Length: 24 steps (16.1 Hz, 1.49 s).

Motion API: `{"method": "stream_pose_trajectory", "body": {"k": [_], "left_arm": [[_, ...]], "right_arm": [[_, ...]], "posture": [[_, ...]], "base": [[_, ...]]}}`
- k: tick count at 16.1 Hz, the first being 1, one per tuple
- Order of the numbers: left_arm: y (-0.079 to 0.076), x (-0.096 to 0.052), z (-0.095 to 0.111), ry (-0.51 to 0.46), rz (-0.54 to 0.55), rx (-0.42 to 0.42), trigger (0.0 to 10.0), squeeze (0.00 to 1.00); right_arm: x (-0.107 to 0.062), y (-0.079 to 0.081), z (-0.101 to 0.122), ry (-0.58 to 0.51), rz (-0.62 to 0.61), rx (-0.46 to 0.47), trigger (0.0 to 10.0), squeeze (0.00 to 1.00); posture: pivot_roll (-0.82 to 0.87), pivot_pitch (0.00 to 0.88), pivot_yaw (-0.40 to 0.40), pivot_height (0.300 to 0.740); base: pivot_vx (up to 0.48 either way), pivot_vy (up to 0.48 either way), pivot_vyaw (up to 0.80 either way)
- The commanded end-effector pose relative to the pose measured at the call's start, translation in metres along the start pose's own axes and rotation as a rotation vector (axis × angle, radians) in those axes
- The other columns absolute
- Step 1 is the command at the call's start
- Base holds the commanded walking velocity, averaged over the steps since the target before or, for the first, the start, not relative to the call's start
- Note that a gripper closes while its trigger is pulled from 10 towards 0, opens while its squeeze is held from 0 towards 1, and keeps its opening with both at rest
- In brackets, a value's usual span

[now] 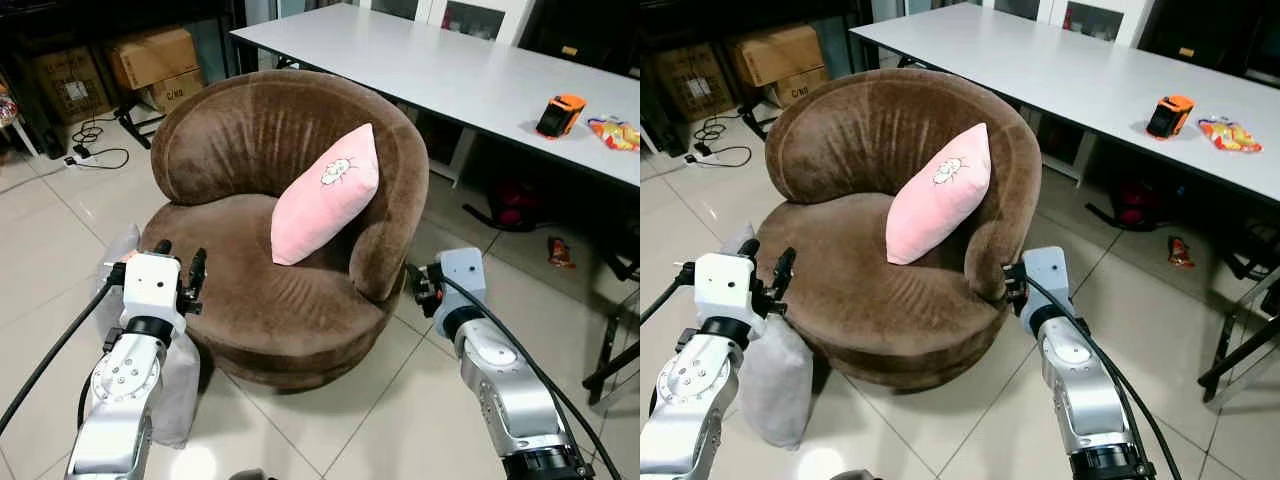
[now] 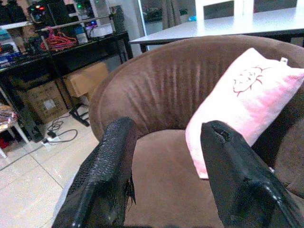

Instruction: Move the pillow to the sofa from floor

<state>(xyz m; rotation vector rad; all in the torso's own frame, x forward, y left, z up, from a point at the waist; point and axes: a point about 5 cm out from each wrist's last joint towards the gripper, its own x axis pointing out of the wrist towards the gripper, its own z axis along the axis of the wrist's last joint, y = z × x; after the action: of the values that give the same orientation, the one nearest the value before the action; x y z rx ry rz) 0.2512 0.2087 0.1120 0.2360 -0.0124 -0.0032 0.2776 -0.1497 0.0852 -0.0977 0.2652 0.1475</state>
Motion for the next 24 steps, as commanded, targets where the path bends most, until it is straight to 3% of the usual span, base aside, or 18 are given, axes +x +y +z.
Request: {"method": "stream_pose_trajectory", "body": {"k": [1, 24], "left_arm": [[0.0, 0.001, 0.002, -0.012, 0.009, 0.002, 10.0, 0.0], [-0.001, -0.009, -0.007, 0.012, 0.047, -0.011, 10.0, 0.0]], "right_arm": [[0.003, -0.001, 0.002, -0.003, 0.009, 0.006, 10.0, 0.0], [0.004, 0.003, 0.002, 0.015, 0.094, -0.059, 10.0, 0.0]], "posture": [[0.05, 0.0, -0.046, 0.74], [0.04, 0.0, -0.081, 0.74]], "base": [[0.0, 0.274, 0.0], [0.0, 0.295, 0.0]]}}
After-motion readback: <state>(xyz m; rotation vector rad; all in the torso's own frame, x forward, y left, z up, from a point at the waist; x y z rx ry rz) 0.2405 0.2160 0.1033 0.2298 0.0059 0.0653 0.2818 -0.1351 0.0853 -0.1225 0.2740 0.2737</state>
